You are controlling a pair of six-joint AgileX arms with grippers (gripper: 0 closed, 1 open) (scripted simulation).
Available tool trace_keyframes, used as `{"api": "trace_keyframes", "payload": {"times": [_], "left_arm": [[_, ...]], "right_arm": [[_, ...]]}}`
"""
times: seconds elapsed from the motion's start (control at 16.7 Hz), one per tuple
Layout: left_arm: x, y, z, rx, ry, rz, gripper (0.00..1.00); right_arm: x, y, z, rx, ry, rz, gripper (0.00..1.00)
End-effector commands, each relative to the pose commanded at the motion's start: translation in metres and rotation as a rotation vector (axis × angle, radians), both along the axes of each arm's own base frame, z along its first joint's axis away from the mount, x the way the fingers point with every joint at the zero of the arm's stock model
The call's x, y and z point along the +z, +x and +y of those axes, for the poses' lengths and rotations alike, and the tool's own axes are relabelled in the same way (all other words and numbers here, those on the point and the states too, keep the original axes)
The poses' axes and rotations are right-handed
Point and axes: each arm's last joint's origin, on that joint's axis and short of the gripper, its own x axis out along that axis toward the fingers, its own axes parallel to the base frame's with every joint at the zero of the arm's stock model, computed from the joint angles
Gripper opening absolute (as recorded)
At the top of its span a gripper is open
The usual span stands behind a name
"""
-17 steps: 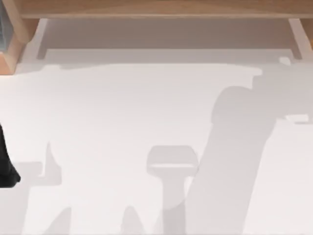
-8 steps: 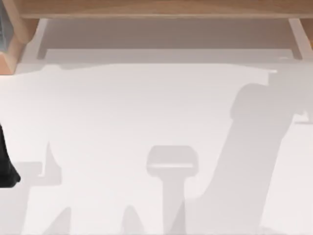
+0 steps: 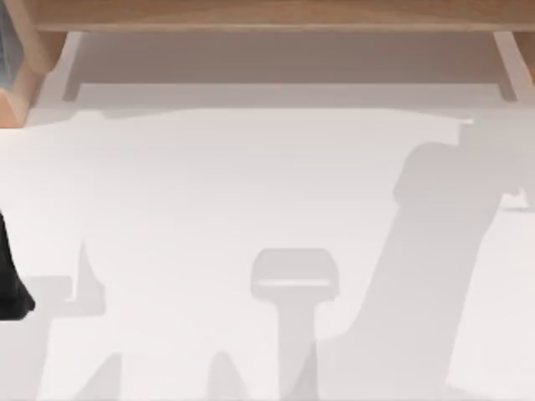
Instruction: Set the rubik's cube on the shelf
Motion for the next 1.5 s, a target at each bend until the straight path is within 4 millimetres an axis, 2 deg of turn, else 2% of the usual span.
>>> {"api": "trace_keyframes", "payload": {"times": [0.12, 0.24, 0.42, 0.54, 0.6, 0.9, 1.14, 1.32, 1.5], "left_arm": [[0.000, 0.000, 0.000, 0.000, 0.000, 0.000, 1.00], [0.000, 0.000, 0.000, 0.000, 0.000, 0.000, 1.00], [0.000, 0.000, 0.000, 0.000, 0.000, 0.000, 1.00], [0.000, 0.000, 0.000, 0.000, 0.000, 0.000, 1.00], [0.000, 0.000, 0.000, 0.000, 0.000, 0.000, 1.00], [0.000, 0.000, 0.000, 0.000, 0.000, 0.000, 1.00], [0.000, 0.000, 0.000, 0.000, 0.000, 0.000, 1.00], [0.000, 0.000, 0.000, 0.000, 0.000, 0.000, 1.00], [0.000, 0.000, 0.000, 0.000, 0.000, 0.000, 1.00]], "right_arm": [[0.014, -0.006, 0.005, 0.021, -0.021, 0.001, 0.00], [0.042, -0.014, 0.023, 0.076, -0.064, -0.021, 0.00], [0.091, -0.029, 0.079, 0.234, -0.146, -0.084, 0.00], [0.101, -0.037, 0.129, 0.380, -0.184, -0.099, 0.00], [0.100, -0.039, 0.157, 0.462, -0.201, -0.101, 0.00], [0.069, -0.058, 0.298, 0.849, -0.297, -0.173, 0.00], [0.026, -0.084, 0.400, 1.051, -0.372, -0.341, 0.00], [-0.011, -0.108, 0.461, 1.111, -0.411, -0.513, 0.00], [-0.047, -0.126, 0.498, 1.073, -0.431, -0.692, 0.00]]}}
